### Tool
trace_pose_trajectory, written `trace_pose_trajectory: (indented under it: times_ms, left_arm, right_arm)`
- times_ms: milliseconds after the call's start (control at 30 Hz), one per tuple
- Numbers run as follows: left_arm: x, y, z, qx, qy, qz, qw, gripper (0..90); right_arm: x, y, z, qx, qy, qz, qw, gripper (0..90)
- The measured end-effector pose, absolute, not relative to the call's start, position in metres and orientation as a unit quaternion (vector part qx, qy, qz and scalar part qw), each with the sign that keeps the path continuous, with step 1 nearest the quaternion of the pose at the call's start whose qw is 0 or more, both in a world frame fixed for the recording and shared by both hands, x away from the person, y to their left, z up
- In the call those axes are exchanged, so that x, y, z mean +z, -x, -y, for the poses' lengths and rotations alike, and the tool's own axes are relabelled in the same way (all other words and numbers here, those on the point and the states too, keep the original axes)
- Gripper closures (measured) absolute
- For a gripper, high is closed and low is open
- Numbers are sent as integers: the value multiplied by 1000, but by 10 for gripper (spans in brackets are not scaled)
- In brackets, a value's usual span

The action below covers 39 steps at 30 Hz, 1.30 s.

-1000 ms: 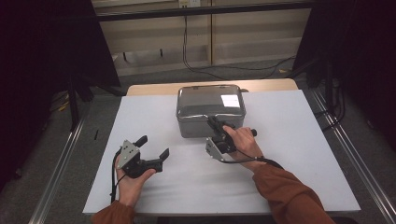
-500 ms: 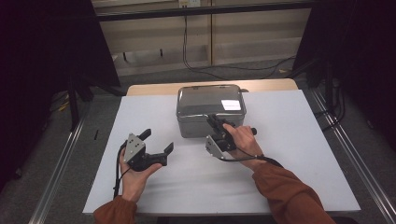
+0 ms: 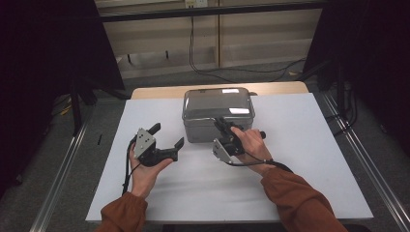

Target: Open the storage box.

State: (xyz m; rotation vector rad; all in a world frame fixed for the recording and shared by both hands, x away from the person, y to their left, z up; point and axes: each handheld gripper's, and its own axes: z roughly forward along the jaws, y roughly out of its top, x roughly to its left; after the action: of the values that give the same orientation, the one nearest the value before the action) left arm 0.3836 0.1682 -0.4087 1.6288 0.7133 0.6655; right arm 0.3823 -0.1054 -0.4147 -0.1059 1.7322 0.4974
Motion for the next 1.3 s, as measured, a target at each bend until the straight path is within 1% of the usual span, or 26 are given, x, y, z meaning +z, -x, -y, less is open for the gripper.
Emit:
trace_pose_trajectory:
  times_ms: [133, 233, 300, 600, 800, 933, 1067, 1100, 1167, 1267, 1300]
  left_arm:
    - [-408, -393, -163, 292, -701, -301, 577, 28]
    - [-408, -402, -159, 280, -704, -305, 576, 28]
    - [-407, -407, -157, 290, -703, -302, 574, 36]
    - [-409, -427, -148, 290, -705, -307, 569, 41]
    - [-405, -437, -143, 311, -703, -288, 571, 46]
    - [-403, -446, -140, 312, -706, -276, 573, 42]
    - [-401, -451, -138, 312, -697, -271, 586, 43]
    - [-400, -454, -132, 304, -702, -262, 589, 50]
    - [-399, -456, -128, 309, -702, -253, 590, 70]
    - [-400, -456, -125, 305, -699, -254, 595, 85]
    - [-403, -457, -123, 307, -705, -253, 587, 88]
  right_arm:
    - [-413, -383, 105, 218, 45, -753, 620, 783]
    - [-410, -383, 105, 217, 42, -752, 621, 784]
    - [-409, -385, 104, 212, 44, -751, 624, 786]
    - [-405, -386, 106, 217, 37, -750, 624, 790]
    - [-400, -387, 104, 220, 31, -746, 628, 792]
    - [-397, -388, 104, 221, 30, -744, 630, 795]
    - [-393, -389, 105, 224, 27, -744, 629, 799]
    - [-391, -390, 105, 225, 27, -743, 630, 800]
    - [-388, -392, 104, 225, 28, -742, 631, 799]
    - [-386, -392, 105, 226, 22, -742, 631, 800]
    - [-385, -393, 106, 228, 21, -742, 631, 800]
